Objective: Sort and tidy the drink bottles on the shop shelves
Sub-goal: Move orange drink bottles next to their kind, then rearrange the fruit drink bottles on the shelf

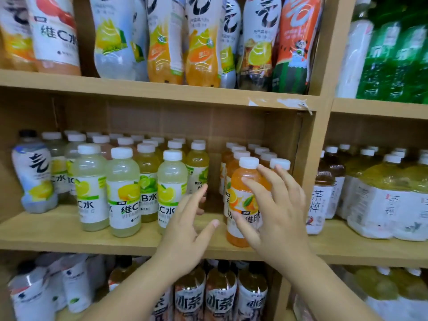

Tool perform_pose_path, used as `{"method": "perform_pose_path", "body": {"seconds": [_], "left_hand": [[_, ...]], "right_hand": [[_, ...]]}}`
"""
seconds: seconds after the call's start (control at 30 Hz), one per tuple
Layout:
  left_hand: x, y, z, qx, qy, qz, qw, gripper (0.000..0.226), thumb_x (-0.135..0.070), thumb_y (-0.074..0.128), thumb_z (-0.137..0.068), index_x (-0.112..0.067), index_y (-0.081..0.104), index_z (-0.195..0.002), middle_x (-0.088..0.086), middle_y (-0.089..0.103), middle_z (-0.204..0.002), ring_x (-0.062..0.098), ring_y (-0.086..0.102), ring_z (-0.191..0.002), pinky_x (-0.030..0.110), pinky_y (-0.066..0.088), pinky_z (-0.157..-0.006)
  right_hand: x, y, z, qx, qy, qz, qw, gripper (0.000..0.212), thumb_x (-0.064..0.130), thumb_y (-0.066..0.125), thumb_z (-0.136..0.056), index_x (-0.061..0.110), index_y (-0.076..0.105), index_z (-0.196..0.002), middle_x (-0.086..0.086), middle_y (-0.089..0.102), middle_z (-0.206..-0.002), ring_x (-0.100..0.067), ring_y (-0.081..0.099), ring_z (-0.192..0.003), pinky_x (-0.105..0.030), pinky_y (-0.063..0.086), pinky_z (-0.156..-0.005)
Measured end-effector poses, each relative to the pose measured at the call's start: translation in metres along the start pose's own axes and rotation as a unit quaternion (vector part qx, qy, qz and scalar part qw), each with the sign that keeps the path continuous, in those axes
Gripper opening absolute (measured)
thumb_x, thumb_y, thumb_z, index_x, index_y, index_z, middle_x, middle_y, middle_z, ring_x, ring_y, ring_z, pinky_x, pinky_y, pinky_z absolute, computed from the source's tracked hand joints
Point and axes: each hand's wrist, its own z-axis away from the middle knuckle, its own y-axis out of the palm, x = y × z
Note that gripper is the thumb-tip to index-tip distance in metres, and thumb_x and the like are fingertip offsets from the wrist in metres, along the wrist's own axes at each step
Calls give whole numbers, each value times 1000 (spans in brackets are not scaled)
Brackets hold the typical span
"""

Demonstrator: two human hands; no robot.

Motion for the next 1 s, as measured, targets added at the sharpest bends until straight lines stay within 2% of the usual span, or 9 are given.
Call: {"method": "perform_pose_path", "body": {"seconds": [0.1, 0.2, 0.27, 0.33, 0.43, 0.53, 0.7, 0.9, 1.0], "left_hand": [[15, -42, 8, -88, 16, -34, 995, 57, -24, 70, -94, -40, 45, -142, -22, 45, -127, 6, 54, -111, 28, 56, -76], [38, -86, 17, -180, -7, -71, 981, 53, -22, 73, -90, -35, 49, -134, -12, 48, -121, 4, 54, -107, 19, 51, -82], [56, -113, 23, -231, -50, -98, 967, 53, -25, 75, -87, -29, 50, -134, -7, 47, -120, 11, 53, -107, 31, 50, -89], [77, -136, 26, -253, -119, -111, 954, 59, -30, 76, -86, -29, 46, -137, -7, 45, -122, 17, 51, -113, 42, 49, -94], [109, -162, 22, -219, -189, -107, 951, 69, -38, 78, -84, -38, 38, -140, -12, 45, -125, 15, 51, -117, 48, 50, -98], [129, -177, 15, -164, -206, -61, 963, 79, -37, 80, -83, -39, 33, -147, -18, 49, -130, 13, 54, -119, 41, 50, -100], [152, -185, 1, -98, -193, -13, 976, 86, -39, 83, -81, -35, 34, -151, -20, 55, -137, 5, 55, -122, 33, 47, -102], [164, -187, -6, -63, -169, -33, 983, 79, -36, 79, -85, -32, 33, -149, -15, 56, -137, 9, 54, -123, 27, 43, -95], [172, -195, -5, -91, -160, -50, 982, 76, -37, 79, -84, -32, 35, -147, -13, 59, -135, 11, 57, -120, 29, 46, -93]], "right_hand": [[31, 20, -10, 27, 28, -121, 992, 56, 48, 69, -87, 22, 58, -136, -2, 48, -146, -27, 41, -141, -49, 36, -115], [64, 44, -15, 91, 91, -202, 971, 62, 53, 65, -89, 26, 50, -143, 7, 42, -148, -15, 38, -140, -32, 34, -115], [84, 60, -17, 122, 109, -221, 961, 68, 55, 64, -89, 29, 43, -148, 11, 37, -151, -10, 32, -143, -27, 29, -116], [99, 76, -19, 132, 121, -234, 956, 75, 53, 68, -88, 31, 36, -152, 13, 35, -153, -8, 31, -144, -30, 30, -118], [117, 94, -23, 136, 184, -270, 935, 87, 47, 74, -87, 37, 23, -156, 16, 34, -155, -6, 32, -145, -34, 34, -119], [126, 107, -26, 130, 255, -308, 907, 96, 39, 80, -85, 44, 16, -156, 14, 40, -156, -7, 42, -141, -36, 43, -113], [131, 126, -20, 119, 330, -312, 883, 90, 40, 81, -83, 42, 25, -153, 10, 55, -146, -11, 56, -129, -37, 51, -103], [138, 134, -14, 79, 375, -305, 872, 96, 53, 76, -74, 35, 26, -155, 5, 53, -146, -12, 55, -126, -36, 50, -103], [153, 132, -16, 0, 368, -204, 907, 97, 58, 72, -74, 26, 29, -155, -3, 44, -149, -20, 46, -135, -49, 44, -111]]}}
